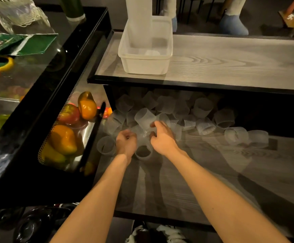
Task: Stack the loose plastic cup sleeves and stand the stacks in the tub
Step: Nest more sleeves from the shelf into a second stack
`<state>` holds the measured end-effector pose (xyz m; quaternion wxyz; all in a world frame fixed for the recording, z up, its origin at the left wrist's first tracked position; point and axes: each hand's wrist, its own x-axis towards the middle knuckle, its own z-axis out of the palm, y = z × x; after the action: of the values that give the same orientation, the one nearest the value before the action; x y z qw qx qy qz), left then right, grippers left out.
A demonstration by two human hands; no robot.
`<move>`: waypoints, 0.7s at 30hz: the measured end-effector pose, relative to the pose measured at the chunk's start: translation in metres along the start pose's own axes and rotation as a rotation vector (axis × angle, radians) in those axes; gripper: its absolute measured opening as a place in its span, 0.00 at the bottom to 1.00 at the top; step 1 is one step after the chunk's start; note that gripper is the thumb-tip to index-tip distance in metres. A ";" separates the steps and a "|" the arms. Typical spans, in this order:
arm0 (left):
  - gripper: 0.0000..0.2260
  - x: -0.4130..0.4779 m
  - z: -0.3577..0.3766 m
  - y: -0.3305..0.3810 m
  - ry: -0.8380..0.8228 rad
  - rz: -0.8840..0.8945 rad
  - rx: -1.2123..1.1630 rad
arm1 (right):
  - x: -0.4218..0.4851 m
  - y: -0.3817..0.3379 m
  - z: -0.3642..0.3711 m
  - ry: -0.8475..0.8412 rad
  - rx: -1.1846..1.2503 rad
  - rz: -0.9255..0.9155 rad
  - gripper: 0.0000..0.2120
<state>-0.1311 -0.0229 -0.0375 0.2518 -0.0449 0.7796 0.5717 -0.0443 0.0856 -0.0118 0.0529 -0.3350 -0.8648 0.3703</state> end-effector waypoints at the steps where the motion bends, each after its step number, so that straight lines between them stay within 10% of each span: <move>1: 0.13 0.002 0.003 0.005 -0.005 0.003 -0.004 | 0.006 -0.004 -0.002 -0.022 0.014 0.008 0.19; 9: 0.16 0.014 0.018 0.032 -0.134 0.023 -0.071 | 0.036 -0.015 -0.008 -0.160 0.126 0.131 0.31; 15: 0.14 0.015 0.004 0.040 0.027 0.200 -0.110 | 0.035 -0.006 -0.014 0.088 0.332 -0.102 0.23; 21: 0.11 0.012 -0.011 0.020 -0.074 0.195 -0.010 | 0.023 0.013 -0.013 -0.024 0.449 0.107 0.10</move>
<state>-0.1530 -0.0237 -0.0228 0.2235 0.0510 0.7676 0.5986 -0.0510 0.1140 -0.0150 0.0958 -0.3559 -0.7423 0.5596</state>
